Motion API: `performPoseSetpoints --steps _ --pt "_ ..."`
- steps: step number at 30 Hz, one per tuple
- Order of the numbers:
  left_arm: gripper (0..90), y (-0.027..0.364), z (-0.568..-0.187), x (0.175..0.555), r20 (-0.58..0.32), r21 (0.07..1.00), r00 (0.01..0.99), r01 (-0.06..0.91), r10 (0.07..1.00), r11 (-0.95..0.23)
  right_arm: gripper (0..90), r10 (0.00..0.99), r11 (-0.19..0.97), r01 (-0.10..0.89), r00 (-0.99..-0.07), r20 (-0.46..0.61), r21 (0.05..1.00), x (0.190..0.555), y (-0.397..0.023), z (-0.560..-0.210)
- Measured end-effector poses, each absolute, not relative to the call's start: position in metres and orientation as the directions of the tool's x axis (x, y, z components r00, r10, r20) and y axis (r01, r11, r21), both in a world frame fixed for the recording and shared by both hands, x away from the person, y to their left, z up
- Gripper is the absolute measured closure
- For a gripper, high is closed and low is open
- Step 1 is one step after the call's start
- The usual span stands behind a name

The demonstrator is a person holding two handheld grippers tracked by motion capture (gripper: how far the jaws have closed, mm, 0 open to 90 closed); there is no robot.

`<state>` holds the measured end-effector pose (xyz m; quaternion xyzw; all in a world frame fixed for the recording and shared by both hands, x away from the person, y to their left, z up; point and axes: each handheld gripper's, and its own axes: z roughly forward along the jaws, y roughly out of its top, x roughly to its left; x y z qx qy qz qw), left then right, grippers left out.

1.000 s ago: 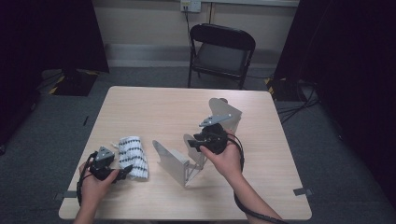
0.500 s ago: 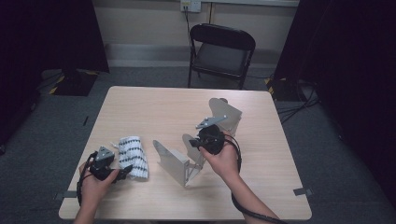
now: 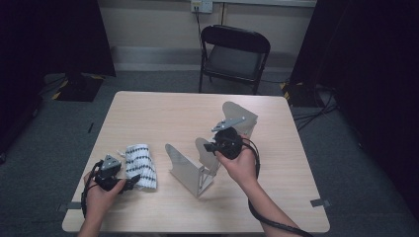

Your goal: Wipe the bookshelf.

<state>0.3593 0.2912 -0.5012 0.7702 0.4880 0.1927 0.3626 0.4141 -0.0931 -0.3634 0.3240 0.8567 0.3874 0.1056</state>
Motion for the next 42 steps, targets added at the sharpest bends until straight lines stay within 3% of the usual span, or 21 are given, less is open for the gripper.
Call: performPoseSetpoints --steps 23,30,35,42 --pt "11.0 0.291 -0.501 0.36 -0.056 0.746 0.452 0.612 0.89 -0.263 90.0 0.561 0.565 0.367 -0.828 -0.018 0.739 0.43 -0.082 -0.322" --pt "10.9 0.292 -0.501 0.36 -0.057 0.746 0.453 0.611 0.89 -0.264 90.0 0.505 0.607 0.291 -0.86 -0.075 0.739 0.435 -0.059 -0.309" --pt "10.8 0.292 -0.501 0.36 -0.057 0.746 0.455 0.611 0.889 -0.265 90.0 0.477 0.601 0.289 -0.878 -0.044 0.745 0.435 -0.052 -0.318" --pt "10.8 0.292 -0.501 0.36 -0.057 0.746 0.456 0.611 0.888 -0.266 90.0 0.467 0.623 0.321 -0.884 -0.01 0.713 0.43 -0.075 -0.342"
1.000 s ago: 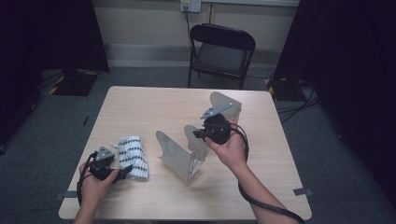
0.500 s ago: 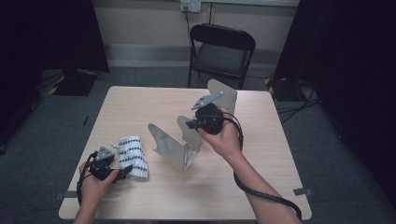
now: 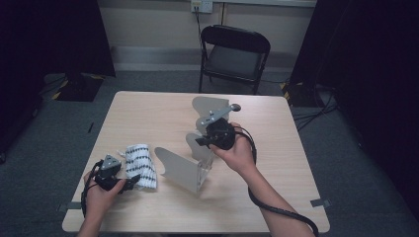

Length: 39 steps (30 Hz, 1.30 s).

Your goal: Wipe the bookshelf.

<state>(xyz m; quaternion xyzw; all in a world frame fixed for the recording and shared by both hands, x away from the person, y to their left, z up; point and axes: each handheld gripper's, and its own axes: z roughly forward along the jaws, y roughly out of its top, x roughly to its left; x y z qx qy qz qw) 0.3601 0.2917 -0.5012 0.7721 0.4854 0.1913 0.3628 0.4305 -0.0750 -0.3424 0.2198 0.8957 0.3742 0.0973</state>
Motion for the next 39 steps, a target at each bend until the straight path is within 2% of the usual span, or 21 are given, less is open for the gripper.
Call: performPoseSetpoints --steps 12,14,16,18,22,30,39 --pt "10.4 0.292 -0.501 0.36 -0.056 0.745 0.455 0.612 0.889 -0.266 88.8 0.514 0.62 0.341 -0.857 -0.037 0.707 0.437 -0.121 -0.37" --pt "10.3 0.292 -0.501 0.36 -0.056 0.745 0.455 0.612 0.889 -0.266 83.7 0.528 0.616 0.33 -0.847 -0.064 0.715 0.435 -0.124 -0.369" --pt "10.3 0.292 -0.501 0.36 -0.056 0.745 0.455 0.612 0.889 -0.266 74.2 0.559 0.584 0.341 -0.827 -0.06 0.737 0.432 -0.126 -0.363" --pt "10.3 0.292 -0.501 0.36 -0.056 0.745 0.455 0.611 0.889 -0.267 72.8 0.562 0.584 0.339 -0.824 -0.066 0.737 0.429 -0.127 -0.36" --pt "10.3 0.292 -0.501 0.36 -0.056 0.745 0.455 0.612 0.889 -0.266 64.0 0.599 0.545 0.353 -0.798 -0.059 0.76 0.423 -0.134 -0.354" --pt "10.3 0.292 -0.501 0.36 -0.053 0.745 0.456 0.611 0.888 -0.269 60.4 0.665 0.47 0.392 -0.747 -0.026 0.791 0.419 -0.159 -0.341" --pt "10.3 0.292 -0.501 0.361 -0.053 0.745 0.456 0.611 0.888 -0.269 57.7 0.731 0.462 0.411 -0.679 -0.075 0.786 0.42 -0.168 -0.35"
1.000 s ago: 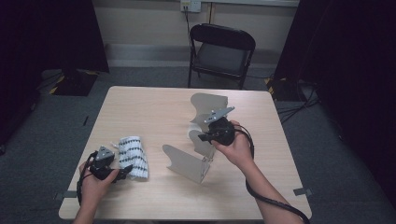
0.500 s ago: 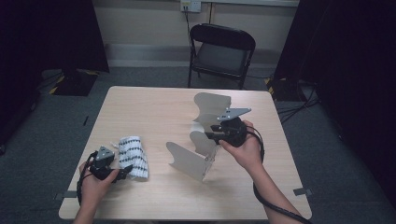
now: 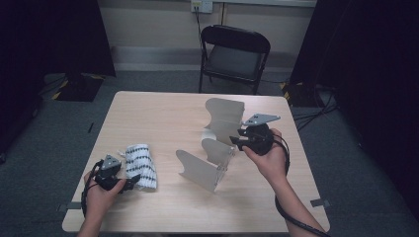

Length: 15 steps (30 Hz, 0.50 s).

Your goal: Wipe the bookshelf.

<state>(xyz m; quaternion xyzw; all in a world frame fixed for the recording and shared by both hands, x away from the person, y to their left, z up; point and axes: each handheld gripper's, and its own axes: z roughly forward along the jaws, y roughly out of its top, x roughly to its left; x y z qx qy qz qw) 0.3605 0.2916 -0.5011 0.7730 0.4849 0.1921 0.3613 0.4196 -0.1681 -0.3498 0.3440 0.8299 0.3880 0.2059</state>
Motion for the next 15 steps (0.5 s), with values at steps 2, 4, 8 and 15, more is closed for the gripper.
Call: performPoseSetpoints --steps 2,4,8,15 --pt "10.3 0.292 -0.501 0.361 -0.053 0.745 0.456 0.611 0.888 -0.269 56.6 0.742 0.449 0.428 -0.668 -0.061 0.784 0.422 -0.17 -0.352" --pt "10.3 0.292 -0.501 0.361 -0.054 0.745 0.456 0.611 0.888 -0.269 55.2 0.758 0.455 0.443 -0.648 -0.075 0.772 0.424 -0.171 -0.355" --pt "10.3 0.292 -0.501 0.361 -0.055 0.745 0.457 0.611 0.888 -0.268 56.5 0.761 0.463 0.462 -0.645 -0.073 0.756 0.428 -0.17 -0.364" --pt "10.3 0.292 -0.501 0.361 -0.053 0.745 0.456 0.611 0.888 -0.269 60.3 0.777 0.443 0.472 -0.626 -0.064 0.762 0.431 -0.165 -0.371"
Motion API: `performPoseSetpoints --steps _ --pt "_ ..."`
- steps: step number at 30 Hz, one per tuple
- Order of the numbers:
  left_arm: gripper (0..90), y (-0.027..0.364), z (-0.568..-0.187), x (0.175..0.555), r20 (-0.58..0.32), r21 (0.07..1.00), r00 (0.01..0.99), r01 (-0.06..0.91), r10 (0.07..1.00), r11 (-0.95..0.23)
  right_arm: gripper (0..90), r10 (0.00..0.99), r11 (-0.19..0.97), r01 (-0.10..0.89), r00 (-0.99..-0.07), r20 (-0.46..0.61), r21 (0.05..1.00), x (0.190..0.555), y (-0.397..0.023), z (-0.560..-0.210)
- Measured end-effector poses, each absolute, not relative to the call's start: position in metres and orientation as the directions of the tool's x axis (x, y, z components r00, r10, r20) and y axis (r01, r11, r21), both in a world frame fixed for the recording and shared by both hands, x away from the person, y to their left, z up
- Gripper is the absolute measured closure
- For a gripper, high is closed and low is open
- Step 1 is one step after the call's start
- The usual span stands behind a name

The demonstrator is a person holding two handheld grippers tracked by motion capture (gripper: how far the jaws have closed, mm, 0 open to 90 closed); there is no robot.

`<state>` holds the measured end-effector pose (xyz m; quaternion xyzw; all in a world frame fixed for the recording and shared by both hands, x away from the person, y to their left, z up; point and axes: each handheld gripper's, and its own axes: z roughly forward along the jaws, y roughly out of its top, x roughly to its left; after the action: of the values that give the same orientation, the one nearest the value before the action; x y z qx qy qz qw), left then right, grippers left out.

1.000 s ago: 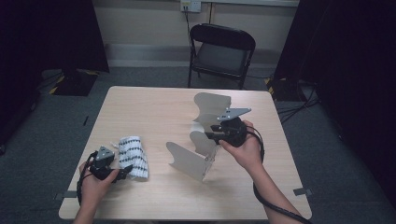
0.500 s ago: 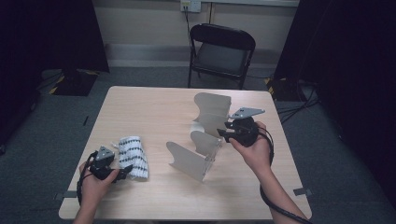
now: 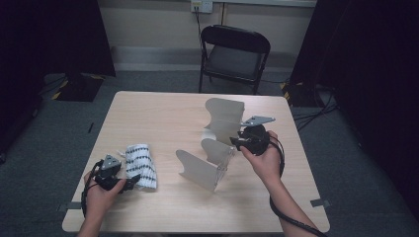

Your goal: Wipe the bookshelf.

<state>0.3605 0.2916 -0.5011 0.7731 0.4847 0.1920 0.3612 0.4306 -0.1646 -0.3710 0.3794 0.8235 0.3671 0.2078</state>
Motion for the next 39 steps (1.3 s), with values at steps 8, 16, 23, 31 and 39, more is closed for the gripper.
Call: performPoseSetpoints --steps 8,16,23,31,39 --pt "10.3 0.292 -0.501 0.36 -0.053 0.745 0.456 0.611 0.888 -0.269 62.4 0.786 0.446 0.484 -0.614 -0.071 0.753 0.43 -0.171 -0.369" --pt "10.2 0.292 -0.501 0.361 -0.054 0.744 0.456 0.611 0.888 -0.269 59.1 0.816 0.39 0.509 -0.577 -0.032 0.767 0.432 -0.174 -0.374" --pt "10.2 0.292 -0.501 0.361 -0.053 0.744 0.456 0.611 0.888 -0.269 57.9 0.827 0.391 0.518 -0.56 -0.044 0.761 0.435 -0.168 -0.382" --pt "10.2 0.292 -0.501 0.361 -0.054 0.744 0.456 0.611 0.888 -0.269 64.4 0.825 0.422 0.515 -0.56 -0.079 0.746 0.435 -0.173 -0.378" --pt "10.0 0.291 -0.501 0.361 -0.055 0.744 0.458 0.611 0.887 -0.269 71.0 0.855 0.369 0.531 -0.516 -0.054 0.763 0.438 -0.186 -0.378"
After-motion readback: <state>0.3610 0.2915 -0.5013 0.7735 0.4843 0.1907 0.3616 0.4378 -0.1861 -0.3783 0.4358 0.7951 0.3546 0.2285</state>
